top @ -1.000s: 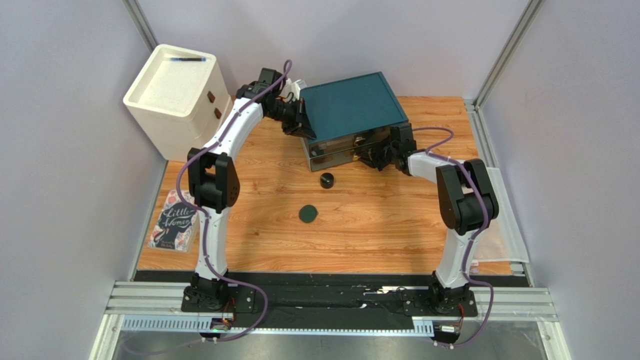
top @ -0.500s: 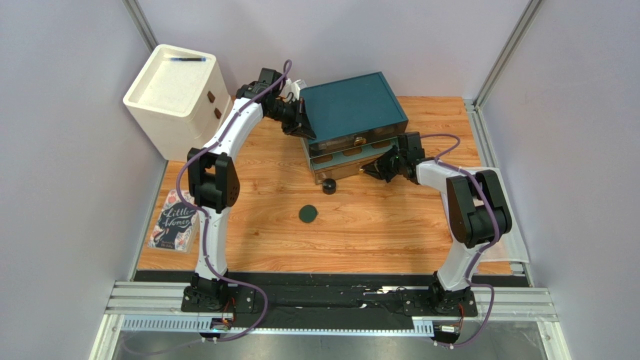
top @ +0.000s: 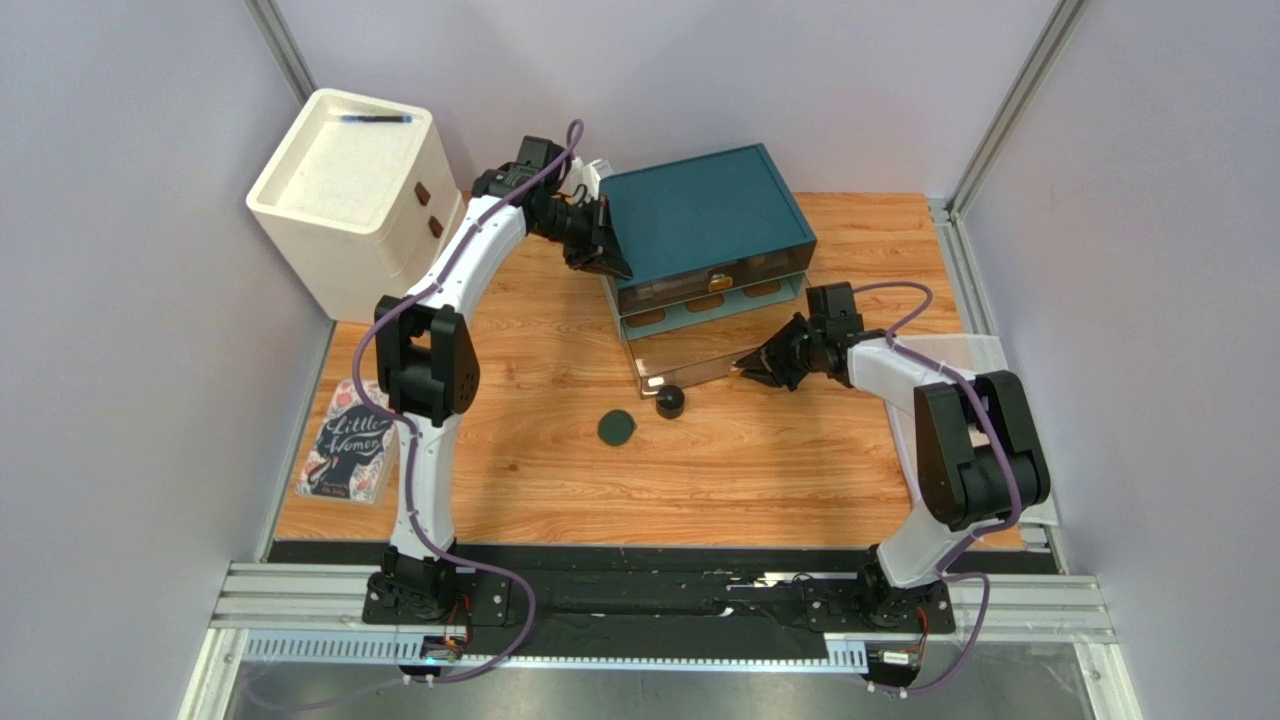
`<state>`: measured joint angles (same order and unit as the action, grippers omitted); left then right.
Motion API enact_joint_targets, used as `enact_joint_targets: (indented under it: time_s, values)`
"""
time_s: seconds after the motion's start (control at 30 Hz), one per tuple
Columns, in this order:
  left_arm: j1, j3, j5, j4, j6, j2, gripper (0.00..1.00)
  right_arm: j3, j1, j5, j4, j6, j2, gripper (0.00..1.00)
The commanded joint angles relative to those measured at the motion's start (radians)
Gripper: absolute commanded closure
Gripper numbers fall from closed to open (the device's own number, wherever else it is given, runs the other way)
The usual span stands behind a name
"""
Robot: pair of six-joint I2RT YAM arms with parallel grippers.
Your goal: Organize the makeup
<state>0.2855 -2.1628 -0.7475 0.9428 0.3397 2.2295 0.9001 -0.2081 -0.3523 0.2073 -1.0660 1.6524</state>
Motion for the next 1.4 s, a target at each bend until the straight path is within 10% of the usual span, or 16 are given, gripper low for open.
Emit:
enact_joint_targets:
  time_s: [0.0, 0.2, 0.4, 0.7, 1.37]
  values:
    - [-0.017, 0.031, 0.092, 0.114, -0.025, 0.018, 0.92, 0.025, -0.002, 0.021, 0.178, 0.11, -0.04, 0.76]
    - [-0.017, 0.017, 0.094, 0.12, -0.027, 0.015, 0.92, 0.155, -0.019, 0.125, 0.337, 0.265, -0.13, 0.44]
    - [-0.017, 0.012, 0.091, 0.117, -0.022, 0.019, 0.92, 0.258, -0.118, 0.252, 0.431, 0.494, -0.216, 0.31]
    - [-0.017, 0.053, 0.089, 0.106, -0.025, 0.002, 0.92, 0.215, -0.459, 0.426, 0.336, 0.748, -0.206, 0.27]
    - [-0.017, 0.152, 0.086, 0.065, -0.025, -0.03, 0.91, 0.292, -0.58, 0.458, 0.118, 0.842, 0.128, 0.19]
